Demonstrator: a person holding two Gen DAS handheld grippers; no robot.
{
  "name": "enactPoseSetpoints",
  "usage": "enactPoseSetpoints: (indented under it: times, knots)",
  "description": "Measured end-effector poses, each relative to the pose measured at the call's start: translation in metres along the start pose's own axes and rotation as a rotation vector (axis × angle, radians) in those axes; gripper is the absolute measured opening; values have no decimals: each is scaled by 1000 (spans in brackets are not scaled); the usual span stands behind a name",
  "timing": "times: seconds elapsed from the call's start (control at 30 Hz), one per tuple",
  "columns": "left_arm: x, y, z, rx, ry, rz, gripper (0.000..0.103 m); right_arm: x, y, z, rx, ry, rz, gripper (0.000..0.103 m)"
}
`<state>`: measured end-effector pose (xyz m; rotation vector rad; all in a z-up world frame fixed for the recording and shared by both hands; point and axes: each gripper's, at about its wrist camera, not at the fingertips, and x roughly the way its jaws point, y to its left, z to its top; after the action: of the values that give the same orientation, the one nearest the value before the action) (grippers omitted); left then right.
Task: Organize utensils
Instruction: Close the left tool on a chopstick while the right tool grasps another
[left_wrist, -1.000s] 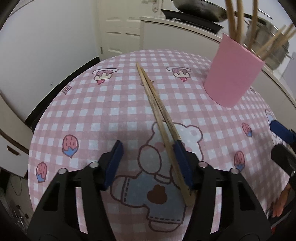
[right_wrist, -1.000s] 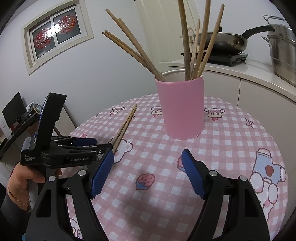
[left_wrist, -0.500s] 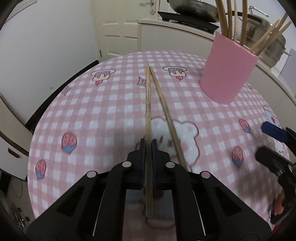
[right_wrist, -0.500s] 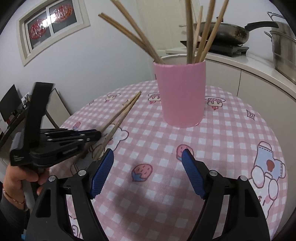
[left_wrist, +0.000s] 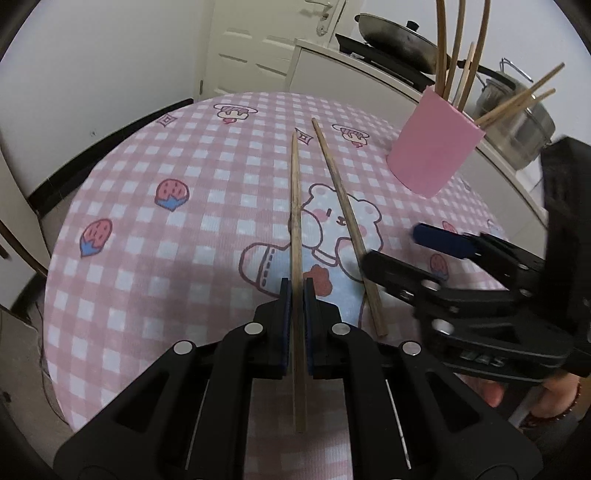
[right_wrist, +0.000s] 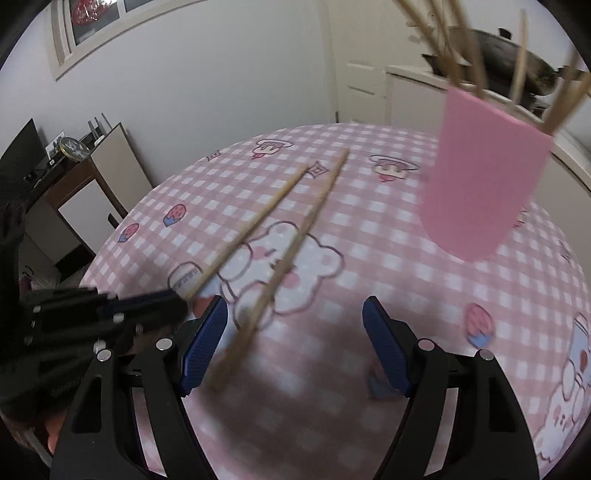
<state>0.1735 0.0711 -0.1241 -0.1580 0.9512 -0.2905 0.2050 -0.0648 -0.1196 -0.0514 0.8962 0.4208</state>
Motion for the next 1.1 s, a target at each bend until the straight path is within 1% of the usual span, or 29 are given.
enactPoseSetpoints:
  times: [0.03, 0.07, 0.1, 0.13, 0.2, 0.23, 0.27, 0.4, 0.53, 0.63, 0.67, 0.7, 0.73, 0.77, 0.83, 0.97, 1.03, 1.1]
  knots:
    - [0, 1, 0, -2, -4, -4, 7, 5, 1, 3, -5, 12, -5, 69]
    - [-2, 2, 0, -5, -6, -10, 7, 9, 3, 5, -13, 23, -11, 63]
    - [-3, 4, -1, -9, -8, -19, 7, 11, 5, 6, -25, 21, -25, 54]
    - [-4, 5, -1, -14, -10, -28, 7, 12, 6, 8, -39, 25, -37, 49]
    - [-2, 5, 1, -19, -8, -29, 7, 12, 5, 9, -57, 31, -48, 26]
    - [-2, 6, 2, -17, -9, -27, 7, 11, 3, 9, -58, 36, -39, 20]
    - [-2, 5, 3, -14, -8, -27, 7, 9, 2, 9, -59, 41, -34, 8]
    - [1, 3, 8, -11, -1, -28, 7, -3, -9, -2, -64, 50, -26, 6]
    - [2, 1, 16, -27, -2, -11, 8, -23, -20, -24, -71, 67, -6, 6]
    - [2, -6, 18, -2, -7, 10, 8, -40, -27, -41, -76, 87, 2, 5]
    - [1, -7, 18, 3, -5, 11, 16, -44, -28, -45, -82, 93, 0, 5]
    - [1, -8, 18, 7, -6, 12, 40, -50, -29, -50, -87, 100, -2, 5]
    - [-1, -11, 17, 16, -18, 24, 56, -57, -31, -58, -92, 107, -3, 5]
    - [-3, -14, 16, 31, -38, 36, 64, -61, -31, -62, -89, 112, -2, 6]
    - [-4, -21, 16, 78, -48, 68, 64, -69, -36, -71, -68, 119, 15, 6]
    - [5, -26, 23, 89, -18, 58, 64, -71, -45, -69, -15, 117, 33, 7]
    - [11, -27, 29, 97, -4, 69, 64, -70, -46, -64, -8, 98, 25, 12]
    - [17, -29, 33, 108, 13, 80, 64, -65, -48, -53, -4, 86, 33, 20]
